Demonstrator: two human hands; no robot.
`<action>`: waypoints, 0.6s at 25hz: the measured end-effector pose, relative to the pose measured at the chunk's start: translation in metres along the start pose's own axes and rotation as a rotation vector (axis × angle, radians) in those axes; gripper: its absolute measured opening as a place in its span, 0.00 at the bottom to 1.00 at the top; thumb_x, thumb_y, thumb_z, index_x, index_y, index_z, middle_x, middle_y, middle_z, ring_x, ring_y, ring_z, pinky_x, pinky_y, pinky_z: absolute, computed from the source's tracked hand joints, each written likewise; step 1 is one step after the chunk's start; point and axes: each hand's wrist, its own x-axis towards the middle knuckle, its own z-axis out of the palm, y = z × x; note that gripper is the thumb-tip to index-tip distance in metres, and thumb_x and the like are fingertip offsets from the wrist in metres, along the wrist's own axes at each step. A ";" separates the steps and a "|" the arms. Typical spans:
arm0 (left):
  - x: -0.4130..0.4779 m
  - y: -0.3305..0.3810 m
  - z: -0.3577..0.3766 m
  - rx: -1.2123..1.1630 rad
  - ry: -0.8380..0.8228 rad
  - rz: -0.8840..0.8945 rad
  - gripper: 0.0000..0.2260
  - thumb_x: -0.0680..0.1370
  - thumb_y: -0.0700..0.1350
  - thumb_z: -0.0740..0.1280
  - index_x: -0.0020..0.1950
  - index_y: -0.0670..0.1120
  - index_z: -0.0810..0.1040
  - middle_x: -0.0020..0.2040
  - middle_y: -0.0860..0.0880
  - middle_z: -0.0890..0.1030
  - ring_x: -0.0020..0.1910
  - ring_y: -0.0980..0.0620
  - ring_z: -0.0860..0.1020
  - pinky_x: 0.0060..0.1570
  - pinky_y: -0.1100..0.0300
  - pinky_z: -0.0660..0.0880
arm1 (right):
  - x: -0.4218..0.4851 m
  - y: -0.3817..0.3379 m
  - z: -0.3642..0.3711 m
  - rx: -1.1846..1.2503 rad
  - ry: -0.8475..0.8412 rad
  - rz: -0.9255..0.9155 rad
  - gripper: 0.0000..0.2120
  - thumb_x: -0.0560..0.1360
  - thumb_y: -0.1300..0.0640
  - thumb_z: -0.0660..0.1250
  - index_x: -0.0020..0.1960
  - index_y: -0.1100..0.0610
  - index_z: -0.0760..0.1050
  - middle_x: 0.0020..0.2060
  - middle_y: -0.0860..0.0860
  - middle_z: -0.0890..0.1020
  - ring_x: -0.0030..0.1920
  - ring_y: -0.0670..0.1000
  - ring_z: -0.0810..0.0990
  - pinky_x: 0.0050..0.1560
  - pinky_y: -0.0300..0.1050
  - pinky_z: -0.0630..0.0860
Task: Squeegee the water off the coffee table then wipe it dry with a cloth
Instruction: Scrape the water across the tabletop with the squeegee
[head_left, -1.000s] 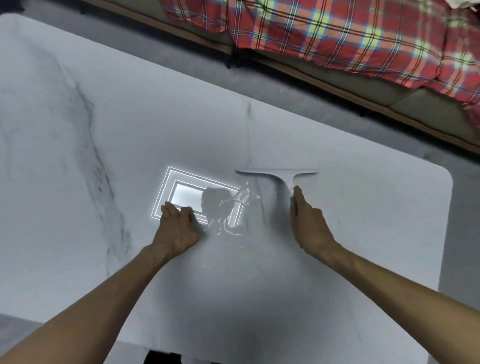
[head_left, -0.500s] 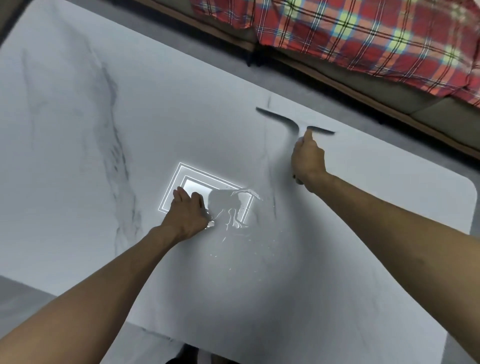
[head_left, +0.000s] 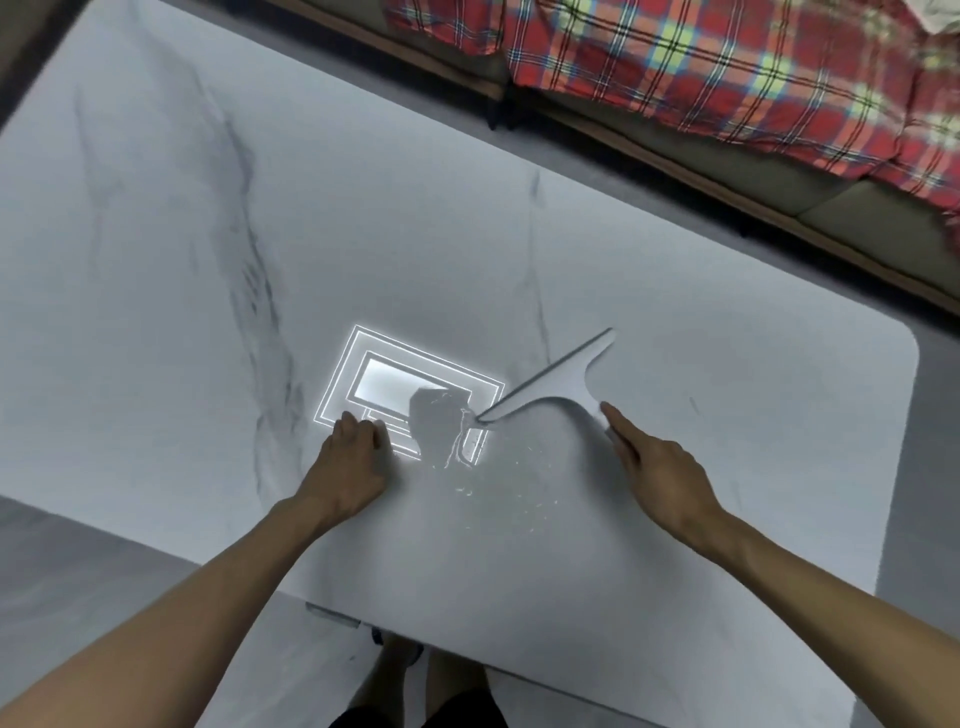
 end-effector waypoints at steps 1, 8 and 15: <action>-0.003 -0.002 0.003 -0.006 -0.009 -0.005 0.17 0.71 0.32 0.60 0.61 0.38 0.68 0.58 0.39 0.69 0.55 0.41 0.71 0.49 0.56 0.66 | -0.008 0.007 -0.004 -0.007 -0.014 0.024 0.21 0.83 0.44 0.47 0.75 0.34 0.55 0.35 0.44 0.78 0.36 0.49 0.76 0.38 0.46 0.71; -0.007 -0.015 0.008 0.043 0.101 -0.055 0.16 0.73 0.34 0.62 0.60 0.38 0.70 0.58 0.38 0.70 0.55 0.39 0.71 0.58 0.53 0.69 | 0.049 -0.033 -0.061 0.294 0.137 0.098 0.20 0.82 0.44 0.49 0.72 0.44 0.64 0.49 0.52 0.78 0.45 0.56 0.77 0.39 0.44 0.73; 0.014 -0.037 0.011 0.020 0.033 -0.140 0.17 0.73 0.35 0.61 0.61 0.39 0.67 0.62 0.36 0.66 0.61 0.35 0.68 0.57 0.52 0.67 | 0.209 -0.133 -0.081 0.671 0.201 0.352 0.19 0.81 0.51 0.46 0.67 0.54 0.66 0.51 0.58 0.74 0.34 0.53 0.71 0.27 0.41 0.67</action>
